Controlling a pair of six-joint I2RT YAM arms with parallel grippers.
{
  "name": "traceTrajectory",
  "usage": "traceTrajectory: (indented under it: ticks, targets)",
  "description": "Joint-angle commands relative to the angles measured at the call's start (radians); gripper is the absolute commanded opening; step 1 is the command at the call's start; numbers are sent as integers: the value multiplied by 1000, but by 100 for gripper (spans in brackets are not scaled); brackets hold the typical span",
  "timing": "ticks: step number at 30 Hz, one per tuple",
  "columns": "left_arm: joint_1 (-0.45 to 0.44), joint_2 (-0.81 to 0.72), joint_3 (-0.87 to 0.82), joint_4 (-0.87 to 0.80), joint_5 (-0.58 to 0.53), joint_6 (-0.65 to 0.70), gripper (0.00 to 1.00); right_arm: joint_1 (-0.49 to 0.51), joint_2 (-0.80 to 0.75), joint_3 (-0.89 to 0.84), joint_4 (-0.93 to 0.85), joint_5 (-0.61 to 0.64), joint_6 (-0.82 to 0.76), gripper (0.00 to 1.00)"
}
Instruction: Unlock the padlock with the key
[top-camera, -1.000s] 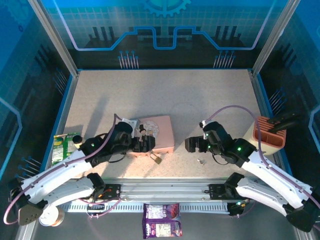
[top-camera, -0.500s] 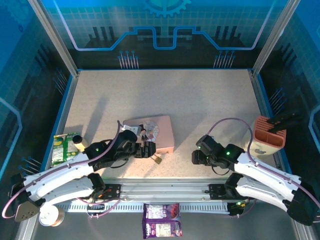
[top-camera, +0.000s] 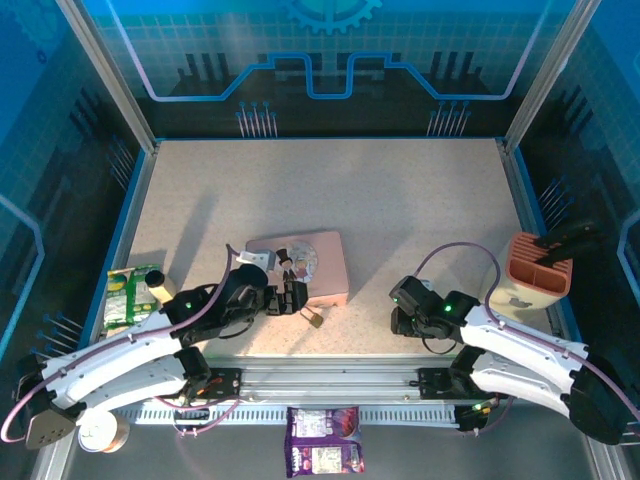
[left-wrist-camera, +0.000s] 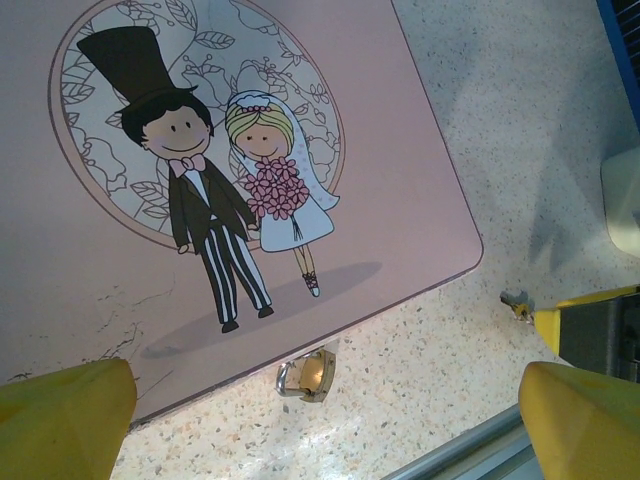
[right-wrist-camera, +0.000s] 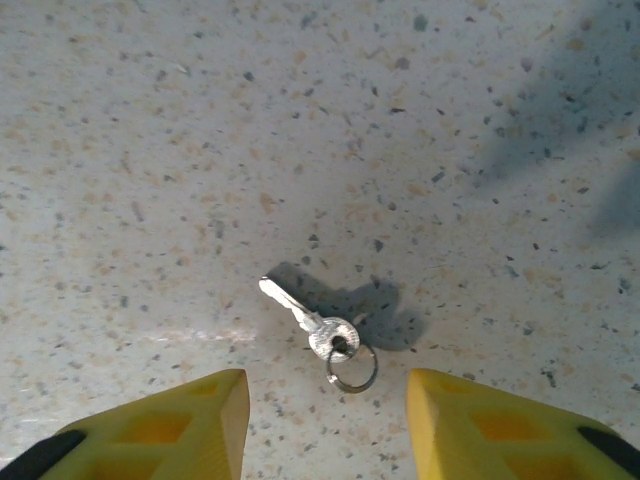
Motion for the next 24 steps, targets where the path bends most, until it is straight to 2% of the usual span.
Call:
traceTrajectory:
  ticks: [1, 24]
  targets:
    - [-7, -31, -31, 24, -24, -30, 99, -18, 13, -20, 21, -3, -9, 44]
    - [-7, -23, -25, 35, -35, -32, 99, -38, 150, -22, 107, -30, -31, 29]
